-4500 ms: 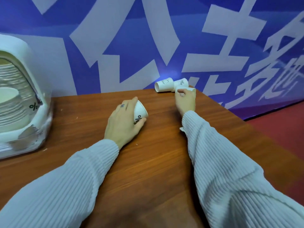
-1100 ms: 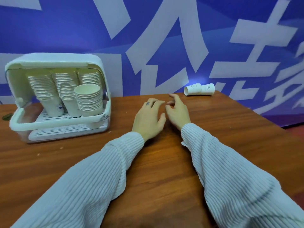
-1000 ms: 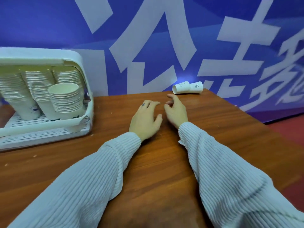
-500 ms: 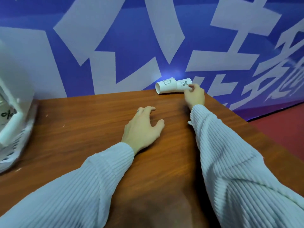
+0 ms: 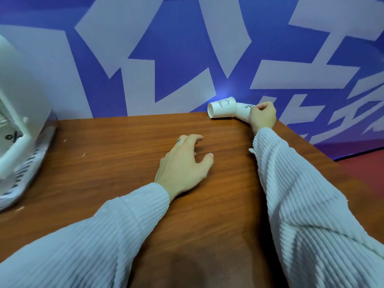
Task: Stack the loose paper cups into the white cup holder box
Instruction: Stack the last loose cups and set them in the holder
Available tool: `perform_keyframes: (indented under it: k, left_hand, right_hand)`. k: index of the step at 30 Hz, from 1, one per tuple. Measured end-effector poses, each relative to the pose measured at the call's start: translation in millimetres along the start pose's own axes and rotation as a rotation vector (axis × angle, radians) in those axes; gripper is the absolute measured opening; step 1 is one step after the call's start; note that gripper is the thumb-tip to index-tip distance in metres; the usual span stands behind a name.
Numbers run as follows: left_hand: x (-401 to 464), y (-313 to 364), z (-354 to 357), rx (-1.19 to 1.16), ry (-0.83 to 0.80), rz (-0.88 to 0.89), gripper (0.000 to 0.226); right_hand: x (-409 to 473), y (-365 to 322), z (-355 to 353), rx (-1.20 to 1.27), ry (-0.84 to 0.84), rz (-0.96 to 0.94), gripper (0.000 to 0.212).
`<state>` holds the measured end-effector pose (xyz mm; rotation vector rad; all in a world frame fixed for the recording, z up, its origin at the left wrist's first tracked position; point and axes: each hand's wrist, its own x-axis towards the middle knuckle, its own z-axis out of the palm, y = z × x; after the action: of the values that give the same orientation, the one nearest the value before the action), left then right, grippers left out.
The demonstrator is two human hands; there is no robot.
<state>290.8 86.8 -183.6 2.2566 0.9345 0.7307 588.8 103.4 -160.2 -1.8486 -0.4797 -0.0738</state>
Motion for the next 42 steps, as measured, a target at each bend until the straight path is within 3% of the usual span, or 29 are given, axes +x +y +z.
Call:
perform_keyframes:
  k: [5,7,12,14,16,19,22,26,31,37,42]
  left_hand:
    - [0,2,-1,-0.014,0.02,0.017,0.063]
    - [-1,1,-1,-0.038,0.061,0.042,0.075]
    - [-5,3,-3,-0.077,0.109,0.087,0.122]
    - [-3,1,-1,-0.081,0.075,0.06,0.118]
    - [1,-3,0,-0.042,0.051,0.035,0.1]
    - [4,-7,0,-0.072,0.078,0.003,0.084]
    - [3,-7,-1,-0.119,0.086,0.003,0.083]
    - [4,-8,-2,-0.135,0.09,0.004,0.086]
    - [4,-7,-1,-0.161,0.093,0.001,0.086]
    - [1,-2,-4,-0.183,0.114,-0.014,0.087]
    - [-8,4,-15,-0.318,0.154,-0.075,0.073]
  right_hand:
    - [-42,-12,-21,0.333,0.25,0.039,0.007]
    - [-60,-17,-31,0.422,0.226,0.048,0.009]
    - [-132,-40,-37,0.482,-0.367,-0.117,0.025]
    - [-149,-45,-31,0.466,-0.564,-0.136,0.023]
    - [-153,-52,-24,0.455,-0.637,-0.142,0.018]
    - [-128,-54,-8,0.426,-0.475,-0.094,0.024]
    - [-83,-40,12,0.2,-0.341,-0.07,0.028]
    - [-43,-22,33,-0.01,-0.429,-0.031,0.011]
    - [-34,-21,33,0.07,-0.428,-0.016,0.009]
    - [-60,-25,22,0.144,-0.323,-0.052,0.025]
    - [-110,-37,-4,0.194,-0.333,-0.064,0.021]
